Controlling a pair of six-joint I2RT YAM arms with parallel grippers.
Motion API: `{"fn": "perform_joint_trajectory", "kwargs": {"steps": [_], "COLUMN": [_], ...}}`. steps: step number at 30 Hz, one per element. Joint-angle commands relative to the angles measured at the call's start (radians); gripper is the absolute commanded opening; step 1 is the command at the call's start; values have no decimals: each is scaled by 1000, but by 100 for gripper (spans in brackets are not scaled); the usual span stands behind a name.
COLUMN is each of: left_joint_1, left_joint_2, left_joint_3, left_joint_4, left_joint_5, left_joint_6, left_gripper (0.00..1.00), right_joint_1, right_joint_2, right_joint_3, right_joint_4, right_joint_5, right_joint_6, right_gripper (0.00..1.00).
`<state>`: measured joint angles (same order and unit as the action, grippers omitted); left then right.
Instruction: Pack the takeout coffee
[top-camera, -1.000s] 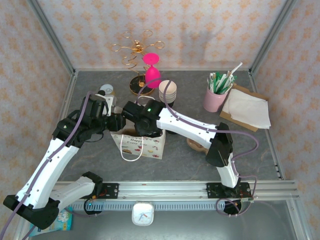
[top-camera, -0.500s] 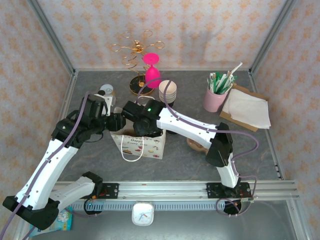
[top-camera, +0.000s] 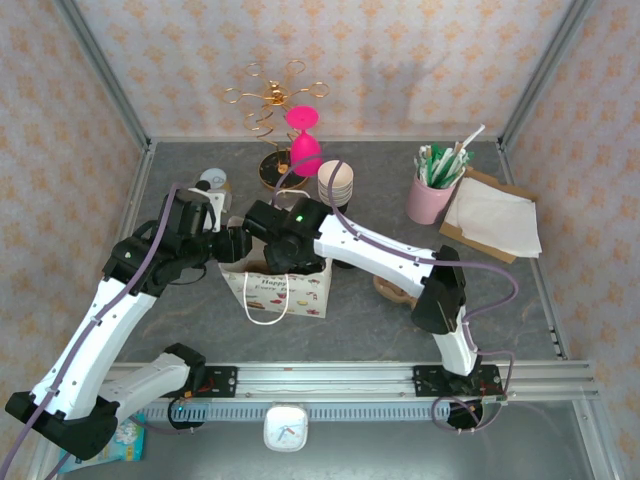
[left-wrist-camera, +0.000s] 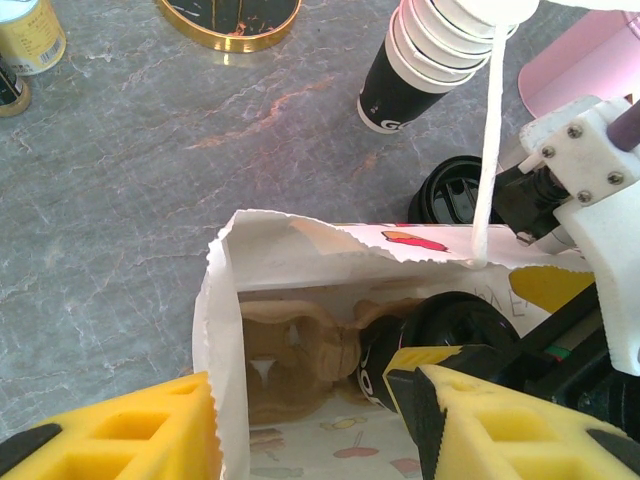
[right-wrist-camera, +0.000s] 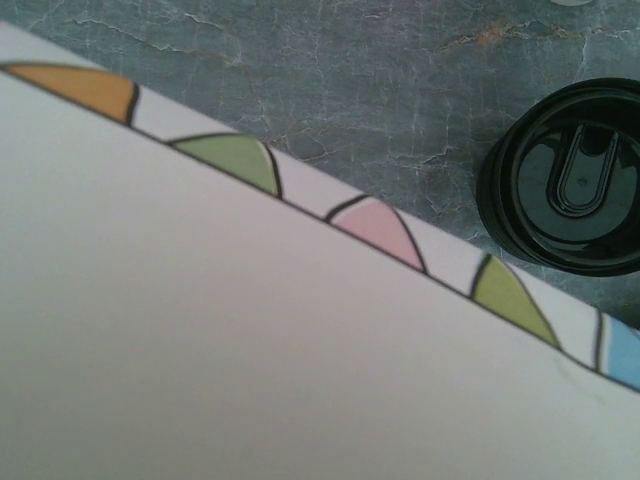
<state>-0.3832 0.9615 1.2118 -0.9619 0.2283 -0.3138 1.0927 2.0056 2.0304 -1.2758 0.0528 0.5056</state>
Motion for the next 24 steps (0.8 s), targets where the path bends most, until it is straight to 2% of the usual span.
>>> {"fn": "perform_joint_trajectory", "kwargs": {"steps": [1,24], "left_joint_1": [6,6], "left_joint_2": [-13,9], "left_joint_3": [32,48], "left_joint_4": [-28,-48], "left_joint_5": [-6,-58], "left_joint_6": [-7,-21], "left_gripper": [53,53], "right_joint_1": [8,9], "right_joint_2": [-45,-101], "right_joint_3": [34,60], "right_joint_4": [-33,-33], "right_joint_5": [16,-1], "right_joint_6": [7,2], "right_gripper": [87,100]}}
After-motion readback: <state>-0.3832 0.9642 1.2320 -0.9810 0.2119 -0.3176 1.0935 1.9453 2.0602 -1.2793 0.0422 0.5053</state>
